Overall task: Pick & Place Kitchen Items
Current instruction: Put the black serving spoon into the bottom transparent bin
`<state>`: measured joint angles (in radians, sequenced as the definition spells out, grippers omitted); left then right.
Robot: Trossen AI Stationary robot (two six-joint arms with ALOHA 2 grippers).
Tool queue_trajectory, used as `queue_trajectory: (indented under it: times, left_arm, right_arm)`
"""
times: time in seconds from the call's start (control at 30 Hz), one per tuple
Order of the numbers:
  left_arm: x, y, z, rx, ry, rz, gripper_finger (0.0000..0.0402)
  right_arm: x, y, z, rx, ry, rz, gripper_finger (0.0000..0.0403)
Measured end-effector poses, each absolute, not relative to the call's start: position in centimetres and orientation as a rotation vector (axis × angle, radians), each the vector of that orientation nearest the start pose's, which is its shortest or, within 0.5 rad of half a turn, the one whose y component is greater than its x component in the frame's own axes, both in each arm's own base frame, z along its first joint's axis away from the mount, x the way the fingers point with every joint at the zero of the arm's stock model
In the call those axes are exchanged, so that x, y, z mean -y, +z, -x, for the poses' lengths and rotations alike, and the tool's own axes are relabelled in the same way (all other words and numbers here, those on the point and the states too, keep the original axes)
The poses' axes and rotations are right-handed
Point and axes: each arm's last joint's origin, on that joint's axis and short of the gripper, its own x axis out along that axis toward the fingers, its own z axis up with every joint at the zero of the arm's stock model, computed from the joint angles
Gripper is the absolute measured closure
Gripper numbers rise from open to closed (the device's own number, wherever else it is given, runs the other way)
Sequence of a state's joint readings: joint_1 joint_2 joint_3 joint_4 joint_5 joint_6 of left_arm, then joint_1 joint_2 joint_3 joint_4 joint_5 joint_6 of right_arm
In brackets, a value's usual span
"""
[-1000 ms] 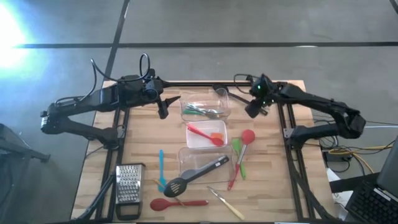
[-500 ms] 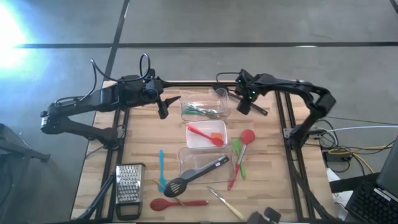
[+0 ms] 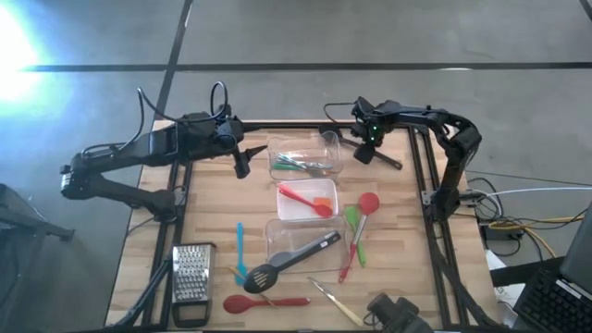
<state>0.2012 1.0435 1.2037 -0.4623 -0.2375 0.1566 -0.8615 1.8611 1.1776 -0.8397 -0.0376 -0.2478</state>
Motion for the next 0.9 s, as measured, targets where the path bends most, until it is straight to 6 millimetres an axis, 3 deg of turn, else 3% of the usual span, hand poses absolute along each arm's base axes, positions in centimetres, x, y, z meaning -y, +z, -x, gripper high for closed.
queue_trajectory:
  times: [0.23,0.47,0.9]
  left_arm:
    - [-4.89,40.15,-20.54,-0.338,0.411,-0.159,0.0142]
    - [-4.89,40.15,-20.54,-0.337,0.411,-0.158,0.0142]
    - [-4.89,40.15,-20.54,-0.337,0.411,-0.157,0.0142]
  right_arm:
    - [24.64,14.31,-20.83,-1.469,-0.462,-0.489,0.0279]
    - [24.70,14.26,-20.75,-1.471,-0.474,-0.471,0.0327]
    - [24.93,14.31,-20.57,-1.456,-0.506,-0.505,0.0328]
